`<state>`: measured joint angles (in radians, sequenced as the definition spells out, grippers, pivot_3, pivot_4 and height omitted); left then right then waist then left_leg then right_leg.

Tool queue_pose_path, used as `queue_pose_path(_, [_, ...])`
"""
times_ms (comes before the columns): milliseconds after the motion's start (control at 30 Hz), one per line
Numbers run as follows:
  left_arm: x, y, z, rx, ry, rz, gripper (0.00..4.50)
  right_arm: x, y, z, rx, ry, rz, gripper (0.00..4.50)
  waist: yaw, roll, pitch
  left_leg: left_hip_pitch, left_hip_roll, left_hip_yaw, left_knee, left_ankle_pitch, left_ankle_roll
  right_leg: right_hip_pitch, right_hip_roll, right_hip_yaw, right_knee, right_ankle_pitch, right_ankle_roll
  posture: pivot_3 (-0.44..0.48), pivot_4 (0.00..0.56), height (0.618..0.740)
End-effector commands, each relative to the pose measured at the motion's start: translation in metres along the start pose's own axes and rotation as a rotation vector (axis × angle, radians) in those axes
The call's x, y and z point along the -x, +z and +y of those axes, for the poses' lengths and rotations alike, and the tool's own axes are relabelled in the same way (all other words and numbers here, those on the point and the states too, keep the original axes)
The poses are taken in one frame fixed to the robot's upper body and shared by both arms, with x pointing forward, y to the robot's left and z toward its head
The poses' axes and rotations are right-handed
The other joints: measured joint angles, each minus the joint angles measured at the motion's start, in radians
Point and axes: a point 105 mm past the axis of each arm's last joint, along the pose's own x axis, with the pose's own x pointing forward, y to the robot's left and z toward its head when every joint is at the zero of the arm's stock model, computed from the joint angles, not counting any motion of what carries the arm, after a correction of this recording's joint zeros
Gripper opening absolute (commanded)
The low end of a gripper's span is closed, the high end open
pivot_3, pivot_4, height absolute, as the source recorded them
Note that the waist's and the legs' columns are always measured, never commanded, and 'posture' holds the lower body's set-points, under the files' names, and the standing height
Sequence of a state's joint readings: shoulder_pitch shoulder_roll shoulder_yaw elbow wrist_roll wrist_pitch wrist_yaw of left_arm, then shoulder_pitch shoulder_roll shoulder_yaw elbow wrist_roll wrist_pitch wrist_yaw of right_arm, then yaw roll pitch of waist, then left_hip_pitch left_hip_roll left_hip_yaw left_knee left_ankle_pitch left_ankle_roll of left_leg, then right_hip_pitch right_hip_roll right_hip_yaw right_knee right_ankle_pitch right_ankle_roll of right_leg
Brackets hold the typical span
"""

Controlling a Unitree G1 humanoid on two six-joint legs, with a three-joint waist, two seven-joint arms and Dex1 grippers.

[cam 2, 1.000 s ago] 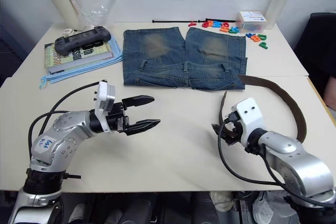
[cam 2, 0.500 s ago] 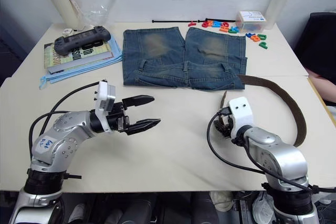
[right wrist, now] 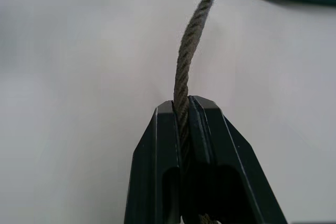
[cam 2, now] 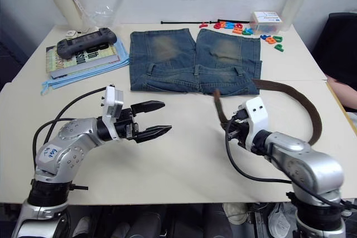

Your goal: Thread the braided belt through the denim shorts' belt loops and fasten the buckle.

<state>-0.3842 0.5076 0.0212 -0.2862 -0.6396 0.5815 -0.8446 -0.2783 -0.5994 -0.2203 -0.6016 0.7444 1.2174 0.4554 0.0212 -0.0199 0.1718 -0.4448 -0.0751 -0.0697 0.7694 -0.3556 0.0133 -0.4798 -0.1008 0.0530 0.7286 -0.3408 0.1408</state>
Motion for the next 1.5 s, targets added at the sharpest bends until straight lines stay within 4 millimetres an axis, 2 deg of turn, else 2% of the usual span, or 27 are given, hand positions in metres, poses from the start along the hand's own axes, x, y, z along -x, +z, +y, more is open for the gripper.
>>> queue_pose_path(33, [0.004,0.009,0.003,0.001,-0.022,-0.022,4.5,0.016,0.015,0.028,0.083,0.222,-0.007,0.03,0.001,0.0,0.0,0.0,0.0,0.0,0.0,-0.001,0.001,0.0,0.0,0.0,0.0,0.0,0.0,0.0,0.15,0.654])
queue_pose_path(133, [0.008,0.007,0.004,-0.017,-0.067,0.023,4.5,0.026,0.018,0.042,0.176,0.376,0.06,0.03,-0.001,0.001,0.001,0.0,0.0,0.0,0.0,-0.001,0.001,0.0,0.0,-0.001,-0.001,0.0,0.0,0.0,0.15,0.654])
queue_pose_path(333, [0.016,0.016,-0.006,-0.025,-0.195,0.075,4.5,0.028,0.018,0.041,0.302,0.466,0.167,0.03,0.001,0.001,0.001,0.0,0.001,-0.002,-0.001,-0.001,0.001,0.001,-0.001,-0.003,-0.003,0.0,-0.001,0.0,0.15,0.654])
queue_pose_path(467, [0.019,0.019,-0.012,0.039,-0.253,0.083,4.5,0.027,0.015,0.049,0.368,0.531,0.206,0.03,0.002,0.001,0.001,-0.001,0.0,-0.002,-0.002,0.001,-0.002,0.001,-0.003,-0.004,-0.006,0.0,-0.001,0.0,0.15,0.654])
queue_pose_path(800, [0.024,0.0,-0.017,0.091,-0.306,0.131,4.5,0.026,0.01,0.059,0.424,0.582,0.226,0.03,0.003,0.001,0.001,-0.001,-0.001,-0.002,-0.002,0.001,-0.002,0.001,-0.012,-0.018,-0.007,0.0,-0.001,0.0,0.15,0.654])
queue_pose_path(1067, [0.014,-0.006,-0.02,0.117,-0.352,0.134,4.5,0.028,0.011,0.067,0.452,0.619,0.223,0.03,0.004,0.002,0.002,-0.002,-0.001,-0.003,-0.002,0.001,-0.002,0.001,-0.013,-0.018,-0.007,-0.001,-0.002,0.0,0.15,0.654])
queue_pose_path(1300, [0.005,-0.003,-0.027,0.144,-0.398,0.121,4.5,0.026,0.013,0.071,0.463,0.626,0.215,0.03,0.003,0.002,0.002,-0.002,-0.001,-0.003,-0.002,0.001,-0.002,0.001,-0.013,-0.018,-0.007,-0.001,-0.002,0.0,0.15,0.654])
queue_pose_path(1400, [0.003,-0.001,-0.028,0.146,-0.407,0.126,3.72,0.026,0.014,0.072,0.463,0.626,0.212,0.0,0.004,0.002,0.002,-0.002,-0.001,-0.003,-0.002,0.001,-0.002,0.001,-0.013,-0.018,-0.007,-0.001,-0.002,0.0,0.15,0.654])
queue_pose_path(1500, [0.003,0.0,-0.029,0.146,-0.415,0.129,2.37,0.026,0.013,0.071,0.463,0.622,0.212,0.0,0.003,0.002,0.002,-0.002,-0.001,-0.003,-0.002,0.001,-0.002,0.001,-0.013,-0.018,-0.007,-0.001,-0.002,0.0,0.15,0.654])
